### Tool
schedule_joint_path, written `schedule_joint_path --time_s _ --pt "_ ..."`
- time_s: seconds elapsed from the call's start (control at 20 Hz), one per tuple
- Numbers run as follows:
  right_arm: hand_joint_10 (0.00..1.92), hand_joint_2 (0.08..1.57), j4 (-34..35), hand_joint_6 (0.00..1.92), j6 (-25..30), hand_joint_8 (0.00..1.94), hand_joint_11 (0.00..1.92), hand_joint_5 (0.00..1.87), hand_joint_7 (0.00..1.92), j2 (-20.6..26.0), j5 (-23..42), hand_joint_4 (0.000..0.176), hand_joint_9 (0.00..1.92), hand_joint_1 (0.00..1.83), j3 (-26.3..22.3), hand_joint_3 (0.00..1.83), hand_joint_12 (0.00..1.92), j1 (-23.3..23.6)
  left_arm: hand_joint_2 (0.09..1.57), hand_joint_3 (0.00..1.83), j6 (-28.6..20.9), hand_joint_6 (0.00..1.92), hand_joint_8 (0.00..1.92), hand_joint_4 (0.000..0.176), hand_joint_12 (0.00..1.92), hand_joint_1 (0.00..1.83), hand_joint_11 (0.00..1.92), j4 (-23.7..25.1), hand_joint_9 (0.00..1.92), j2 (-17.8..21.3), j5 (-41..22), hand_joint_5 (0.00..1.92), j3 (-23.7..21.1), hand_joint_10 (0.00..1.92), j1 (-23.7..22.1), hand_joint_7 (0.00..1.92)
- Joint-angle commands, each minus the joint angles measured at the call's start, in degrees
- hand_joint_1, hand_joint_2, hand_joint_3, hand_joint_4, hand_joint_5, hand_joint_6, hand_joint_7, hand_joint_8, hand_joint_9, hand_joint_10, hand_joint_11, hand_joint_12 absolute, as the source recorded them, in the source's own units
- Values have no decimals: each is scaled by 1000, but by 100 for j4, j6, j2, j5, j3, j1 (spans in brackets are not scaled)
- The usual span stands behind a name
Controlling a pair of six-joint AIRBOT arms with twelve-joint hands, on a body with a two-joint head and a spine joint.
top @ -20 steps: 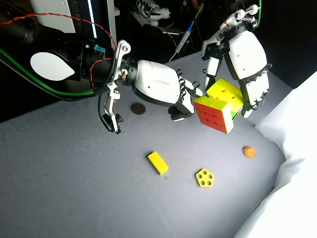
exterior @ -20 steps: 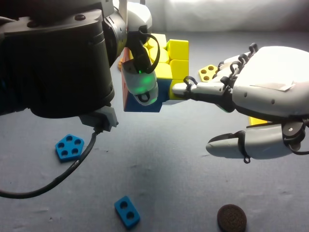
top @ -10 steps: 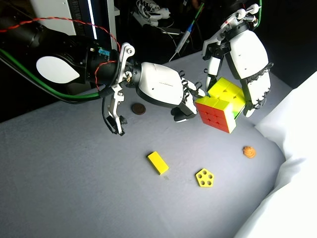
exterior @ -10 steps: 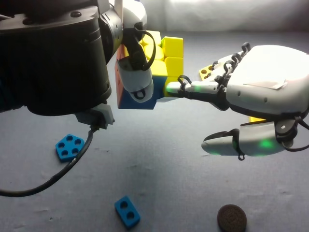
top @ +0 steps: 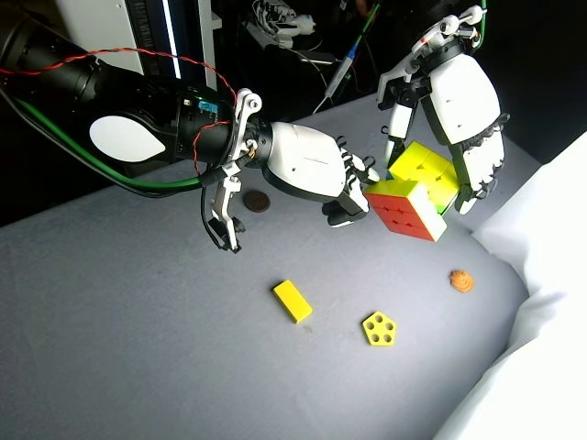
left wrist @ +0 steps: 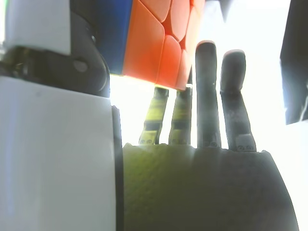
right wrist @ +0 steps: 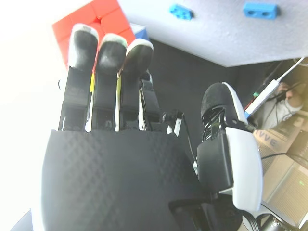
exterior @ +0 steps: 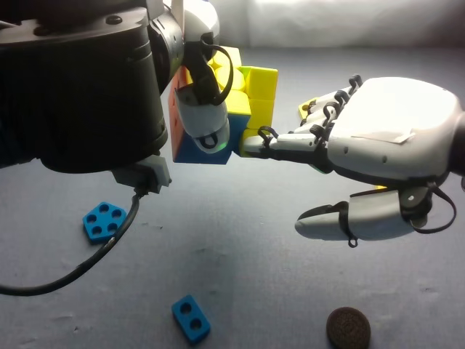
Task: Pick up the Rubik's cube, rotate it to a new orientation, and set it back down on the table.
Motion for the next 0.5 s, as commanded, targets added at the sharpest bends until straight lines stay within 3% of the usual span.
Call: schedule_joint_path --time_s 0.0,0.2,0.25,0.3,0.35,0.45 --pt "1921 1220 57 4 -34 1747 494 186 541 -25 587 0 575 168 19 0 1921 26 1395 2 -60 1719 1735 23 1781 1031 244 552 290 41 148 522 -9 1640 -105 473" --pt "1921 1226 434 5 -357 1760 476 189 536 -203 586 0 567 133 177 2 1921 27 1417 1 -68 1747 1782 28 1836 1006 180 550 264 41 148 469 -7 1669 -105 469" --pt "1921 1220 453 6 -357 1757 483 192 542 -227 586 0 574 141 204 0 1921 27 1398 0 -75 1686 1765 23 1829 1030 200 550 286 41 148 503 -8 1655 -105 492" --pt "1921 1219 471 10 -357 1746 493 203 556 -237 587 0 586 152 214 0 1921 29 1350 0 -78 1609 1646 0 1818 1034 203 549 277 41 148 561 -8 1656 -105 293" --pt "1921 1224 499 7 -357 1779 502 199 541 -253 588 0 591 158 228 1 1921 38 1397 0 -81 1724 1731 0 1821 1015 198 549 274 41 148 489 -8 1673 -105 446" --pt "1921 1223 549 6 -357 1764 485 192 527 -289 589 0 573 146 264 0 1921 69 1393 0 -84 1660 1776 16 1833 1036 223 549 289 41 148 533 -9 1698 -105 477"
